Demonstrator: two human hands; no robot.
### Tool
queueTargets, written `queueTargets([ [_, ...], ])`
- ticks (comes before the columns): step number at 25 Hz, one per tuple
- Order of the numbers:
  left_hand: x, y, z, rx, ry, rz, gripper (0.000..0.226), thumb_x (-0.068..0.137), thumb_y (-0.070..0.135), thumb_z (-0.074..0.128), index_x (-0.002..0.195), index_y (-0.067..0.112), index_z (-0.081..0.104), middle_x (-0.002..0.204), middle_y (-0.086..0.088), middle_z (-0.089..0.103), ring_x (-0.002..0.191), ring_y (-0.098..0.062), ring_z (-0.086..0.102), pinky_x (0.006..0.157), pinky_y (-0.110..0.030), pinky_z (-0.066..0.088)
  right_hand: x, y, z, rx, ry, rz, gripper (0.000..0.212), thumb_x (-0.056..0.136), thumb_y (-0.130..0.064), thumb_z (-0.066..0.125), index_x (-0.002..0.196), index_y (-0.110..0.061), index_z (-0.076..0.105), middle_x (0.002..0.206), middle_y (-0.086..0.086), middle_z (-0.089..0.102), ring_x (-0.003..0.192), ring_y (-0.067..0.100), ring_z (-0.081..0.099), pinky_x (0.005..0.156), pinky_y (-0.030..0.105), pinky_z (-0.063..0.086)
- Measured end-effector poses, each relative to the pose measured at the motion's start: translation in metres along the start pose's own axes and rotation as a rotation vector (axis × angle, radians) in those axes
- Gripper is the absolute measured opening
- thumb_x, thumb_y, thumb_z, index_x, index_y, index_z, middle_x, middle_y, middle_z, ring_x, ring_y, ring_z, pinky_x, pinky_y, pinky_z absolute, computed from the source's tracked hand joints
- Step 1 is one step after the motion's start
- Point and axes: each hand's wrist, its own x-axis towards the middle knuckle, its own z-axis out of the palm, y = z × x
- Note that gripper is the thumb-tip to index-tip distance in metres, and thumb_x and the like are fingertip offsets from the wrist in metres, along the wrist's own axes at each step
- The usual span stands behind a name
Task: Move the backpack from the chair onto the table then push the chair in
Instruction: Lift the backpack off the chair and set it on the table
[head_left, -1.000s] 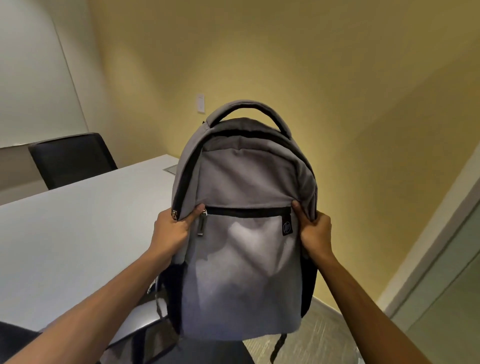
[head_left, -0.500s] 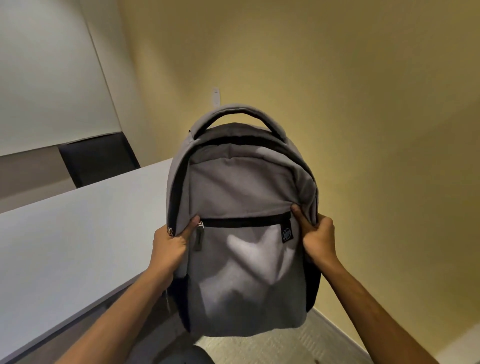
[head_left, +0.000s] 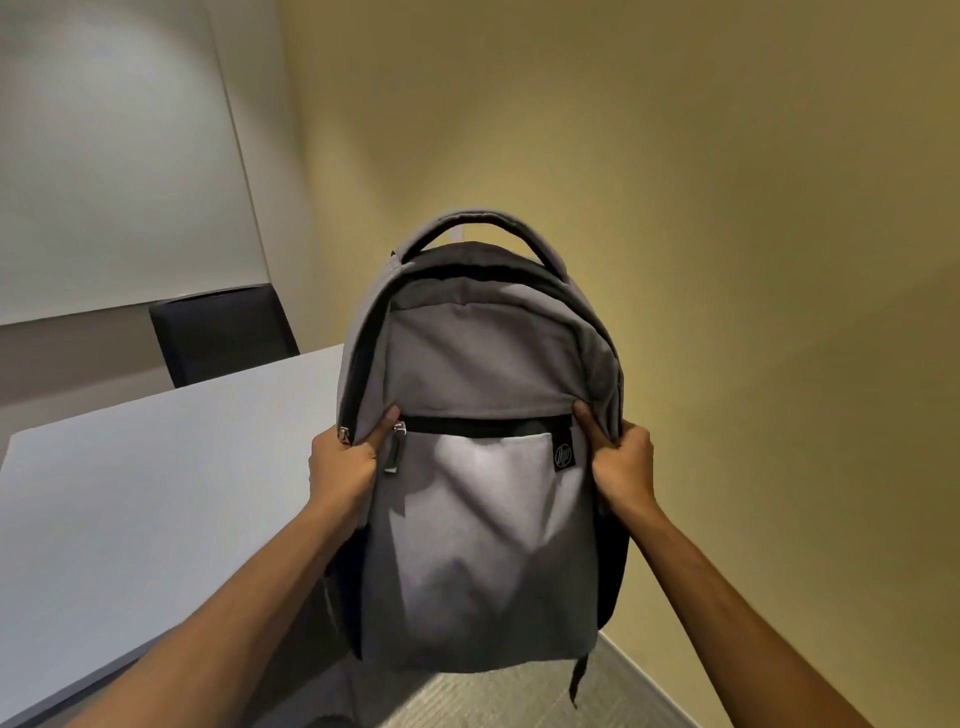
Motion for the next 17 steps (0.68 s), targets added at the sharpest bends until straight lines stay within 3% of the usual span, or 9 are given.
queueTargets([
  [4,0.036,-0.008,0.023,-0.047,0.083,-0.041,0.057,0.064,0.056,0.081,0.104,0.017,0.07,0.095,-0.004,0.073,0.093,-0.029,0.068,0.087,-0.044,0.056,0.035,0.005,0.008,0.011,-0.042,-0.071,0.055,0.069,-0.07,0.068,0.065,-0.015,0.066,0.067,0.001,0.072,0.062,0.01,0.062,0.05,0.028,0.044],
  [7,0.085,-0.024,0.048,-0.138,0.143,-0.102,0.052,0.062,0.053,0.084,0.098,0.019,0.068,0.087,0.0,0.072,0.084,-0.021,0.068,0.074,-0.033,0.055,0.082,0.046,0.014,0.133,-0.42,-0.108,0.046,0.06,-0.062,0.083,0.089,-0.027,0.073,0.089,-0.012,0.077,0.083,0.004,0.07,0.066,0.018,0.054],
  [9,0.121,-0.042,0.076,-0.126,0.141,-0.113,0.047,0.063,0.049,0.084,0.094,0.017,0.072,0.079,0.003,0.074,0.075,-0.015,0.068,0.068,-0.029,0.053,0.118,0.085,0.031,0.086,-0.6,0.0,0.06,0.046,-0.057,0.093,0.096,-0.03,0.074,0.096,-0.011,0.077,0.092,0.012,0.072,0.072,0.023,0.058],
  [12,0.172,-0.059,0.107,-0.075,0.135,-0.117,0.036,0.067,0.042,0.084,0.09,0.015,0.075,0.072,0.004,0.076,0.068,-0.012,0.07,0.062,-0.027,0.054,0.167,0.113,0.07,0.026,-0.527,-0.017,0.069,0.039,-0.068,0.089,0.096,-0.031,0.074,0.093,-0.021,0.074,0.087,0.001,0.069,0.067,0.018,0.056],
  [14,0.215,-0.065,0.128,-0.036,0.133,-0.104,0.027,0.071,0.041,0.082,0.083,0.019,0.072,0.064,0.007,0.076,0.06,-0.006,0.071,0.053,-0.021,0.054,0.205,0.121,0.094,0.07,-0.471,-0.065,0.059,0.047,-0.061,0.089,0.095,-0.031,0.075,0.088,-0.022,0.074,0.082,-0.006,0.068,0.063,0.014,0.054],
  [17,0.276,-0.056,0.159,0.055,0.099,-0.053,0.023,0.074,0.042,0.08,0.078,0.022,0.069,0.053,0.013,0.071,0.049,0.0,0.066,0.04,-0.014,0.046,0.258,0.12,0.125,0.166,-0.35,-0.012,0.045,0.05,-0.052,0.09,0.083,-0.025,0.076,0.077,-0.016,0.076,0.076,0.0,0.071,0.062,0.014,0.054],
])
